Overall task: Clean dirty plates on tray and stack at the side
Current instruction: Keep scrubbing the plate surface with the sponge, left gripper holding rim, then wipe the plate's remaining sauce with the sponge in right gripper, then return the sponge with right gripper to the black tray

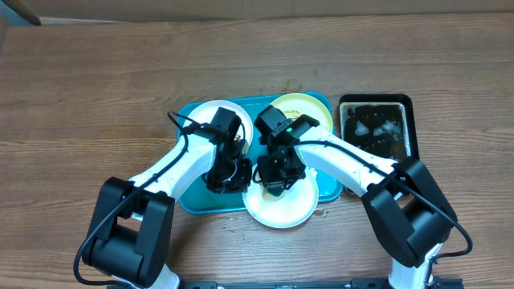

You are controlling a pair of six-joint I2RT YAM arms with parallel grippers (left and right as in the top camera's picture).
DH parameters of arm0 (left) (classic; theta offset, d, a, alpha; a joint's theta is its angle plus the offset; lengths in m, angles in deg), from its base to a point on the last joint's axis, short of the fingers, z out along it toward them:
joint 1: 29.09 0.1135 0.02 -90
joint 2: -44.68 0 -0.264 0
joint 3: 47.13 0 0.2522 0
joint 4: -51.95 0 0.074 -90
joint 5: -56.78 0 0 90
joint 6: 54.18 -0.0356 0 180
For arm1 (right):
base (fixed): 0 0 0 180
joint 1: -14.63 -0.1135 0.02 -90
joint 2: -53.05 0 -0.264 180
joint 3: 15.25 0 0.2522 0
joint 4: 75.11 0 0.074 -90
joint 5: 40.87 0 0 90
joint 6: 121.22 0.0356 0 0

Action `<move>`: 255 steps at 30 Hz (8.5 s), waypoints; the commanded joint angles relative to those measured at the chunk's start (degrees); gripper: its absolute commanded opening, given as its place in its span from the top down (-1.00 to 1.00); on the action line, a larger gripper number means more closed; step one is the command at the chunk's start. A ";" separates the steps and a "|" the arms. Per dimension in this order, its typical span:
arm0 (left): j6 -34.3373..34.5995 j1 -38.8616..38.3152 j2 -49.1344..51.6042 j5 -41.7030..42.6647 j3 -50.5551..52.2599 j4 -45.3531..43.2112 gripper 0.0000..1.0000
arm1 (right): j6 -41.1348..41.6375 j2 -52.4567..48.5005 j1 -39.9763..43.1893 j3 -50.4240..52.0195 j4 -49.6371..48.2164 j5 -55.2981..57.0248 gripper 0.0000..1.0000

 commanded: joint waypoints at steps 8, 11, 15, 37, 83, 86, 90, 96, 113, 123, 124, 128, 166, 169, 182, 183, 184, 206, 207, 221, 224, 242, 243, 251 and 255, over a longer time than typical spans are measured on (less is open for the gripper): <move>2.78 0.26 0.46 -1.03 -0.46 -2.71 0.92 | -3.13 1.46 -0.70 0.31 2.93 -5.77 0.93; 3.39 0.26 0.46 -0.96 -0.46 -2.75 0.92 | -3.06 1.46 -0.70 0.31 2.99 -2.93 0.93; 3.37 0.26 0.46 -0.81 -0.46 -2.71 0.92 | -2.97 1.46 -0.70 0.31 0.26 -3.63 0.92; 3.34 0.26 0.46 -0.81 -0.46 -2.25 0.92 | 7.10 1.25 -0.81 0.35 -2.99 4.94 0.92; 3.17 0.26 0.46 -1.25 -0.46 -2.67 0.92 | -22.08 8.85 1.73 13.11 -13.70 20.35 0.92; 3.17 0.26 0.46 -1.25 -0.46 -2.67 0.92 | -26.05 8.85 1.60 13.11 -13.46 10.99 0.92; 3.19 0.26 0.46 -1.22 -0.46 -2.67 0.92 | -29.09 8.85 1.62 13.11 -13.49 -4.61 0.83; 3.17 0.26 0.46 -1.22 -0.46 -2.67 0.92 | -23.76 8.87 1.92 13.03 -14.56 7.67 0.76; 3.17 0.26 0.46 -1.25 -0.46 -2.45 0.92 | -18.84 8.87 1.75 11.65 -9.16 8.94 0.87; 3.17 0.26 0.46 -1.22 -0.46 -2.45 0.92 | -19.04 8.87 -1.16 11.65 -14.16 -5.42 0.86; 3.17 0.26 0.46 -1.22 -0.46 -2.43 0.92 | -18.01 8.87 -1.29 11.65 -14.71 -5.40 0.86; 3.17 0.26 0.46 -1.22 -0.46 -2.45 0.92 | -15.06 8.87 -1.42 11.65 -17.62 -5.44 0.85; 3.21 0.26 0.46 -1.22 -0.46 -2.47 0.92 | 45.55 8.81 -4.66 13.18 -26.95 14.88 0.92; 3.28 0.26 0.46 -1.22 -0.46 -2.47 0.92 | 51.01 8.81 -5.92 13.18 -26.64 17.35 0.92; 3.26 0.26 0.46 -1.03 -0.46 -2.32 0.92 | 61.24 8.81 -7.08 13.18 -26.86 20.13 0.92; 3.30 0.26 0.46 -1.33 -0.46 -2.08 0.92 | 59.91 8.81 -7.08 13.18 -26.99 19.74 0.92; 3.28 0.26 0.46 -1.53 -0.46 -1.92 0.92 | 58.95 8.81 -7.08 13.18 -26.95 19.69 0.92; 3.30 0.26 0.46 -1.62 -0.46 -1.79 0.92 | 58.16 6.49 -7.54 13.18 -28.02 21.57 0.92; 3.30 0.26 0.46 -1.62 -0.46 -1.79 0.92 | 58.14 6.14 -7.72 13.18 -27.76 21.59 0.92; 3.28 0.26 0.46 -1.49 -0.46 -1.22 0.92 | 36.81 5.97 -4.74 13.11 -18.38 15.65 0.93; 3.28 0.26 0.46 -1.64 -0.46 -1.25 0.92 | 28.04 5.97 -2.71 13.09 -15.58 14.01 0.93; 5.75 1.07 0.26 -9.16 -1.90 -0.28 0.92 | 7.32 11.69 2.45 7.61 1.09 12.35 0.92; 5.75 1.14 0.04 -10.34 -2.43 0.24 0.92 | 7.06 13.14 2.71 6.97 1.64 12.35 0.92; 5.68 1.11 -3.08 -17.20 -5.88 2.93 0.92 | 4.72 24.04 5.53 5.51 3.28 12.15 0.92; 5.70 1.11 -6.10 -21.70 -6.19 3.98 0.92 | 3.72 25.92 7.58 5.51 5.03 12.61 0.92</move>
